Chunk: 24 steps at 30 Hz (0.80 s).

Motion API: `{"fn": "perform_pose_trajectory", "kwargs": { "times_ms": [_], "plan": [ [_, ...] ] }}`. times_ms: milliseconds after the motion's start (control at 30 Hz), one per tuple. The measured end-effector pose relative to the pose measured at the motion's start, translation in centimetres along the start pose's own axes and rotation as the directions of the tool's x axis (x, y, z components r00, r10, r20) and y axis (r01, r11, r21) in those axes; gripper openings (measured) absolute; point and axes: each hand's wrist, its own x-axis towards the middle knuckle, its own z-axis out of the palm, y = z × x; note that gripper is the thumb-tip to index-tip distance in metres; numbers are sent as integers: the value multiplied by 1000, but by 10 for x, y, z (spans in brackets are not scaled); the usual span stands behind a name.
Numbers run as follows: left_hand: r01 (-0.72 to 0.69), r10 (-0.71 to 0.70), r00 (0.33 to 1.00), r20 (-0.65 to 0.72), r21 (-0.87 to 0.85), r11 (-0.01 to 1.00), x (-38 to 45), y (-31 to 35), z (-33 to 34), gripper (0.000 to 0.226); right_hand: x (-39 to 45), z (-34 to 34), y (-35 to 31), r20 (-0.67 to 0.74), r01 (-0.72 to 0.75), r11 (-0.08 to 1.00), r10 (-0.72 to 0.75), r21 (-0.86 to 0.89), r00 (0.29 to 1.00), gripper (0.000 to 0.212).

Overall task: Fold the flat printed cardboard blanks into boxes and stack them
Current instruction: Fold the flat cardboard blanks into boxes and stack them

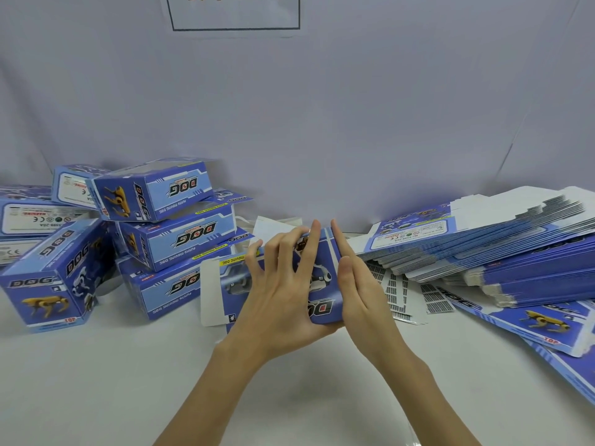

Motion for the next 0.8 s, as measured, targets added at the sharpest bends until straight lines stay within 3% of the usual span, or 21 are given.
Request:
{"fn": "perform_pose_trajectory", "kwargs": {
  "times_ms": [100, 167, 267, 367, 567, 800],
  "plan": [
    [0, 0, 1000, -26, -6, 1000, 1, -1, 1, 129, 3, 1, -12, 94, -135, 961, 115, 243, 989, 41],
    [20, -22, 998, -59, -25, 999, 3, -3, -1, 128, 3, -3, -18, 87, -119, 943, 97, 310, 992, 49],
    [97, -106, 987, -122, -78, 992, 6, -6, -5, 127, -4, -6, -12, -115, 145, 987, -136, 71, 984, 60],
    [154, -171, 973, -154, -114, 981, 6, -8, -7, 123, -7, 4, -1, -74, 313, 926, -335, -212, 939, 69],
    [158, -176, 972, -155, -117, 980, 6, -10, -5, 120, -8, 14, 10, -75, 303, 938, -319, -168, 945, 70],
    [170, -185, 974, -131, -121, 978, 4, -12, -2, 122, -8, 13, 8, -56, 313, 939, -324, -142, 944, 57]
  ]
}}
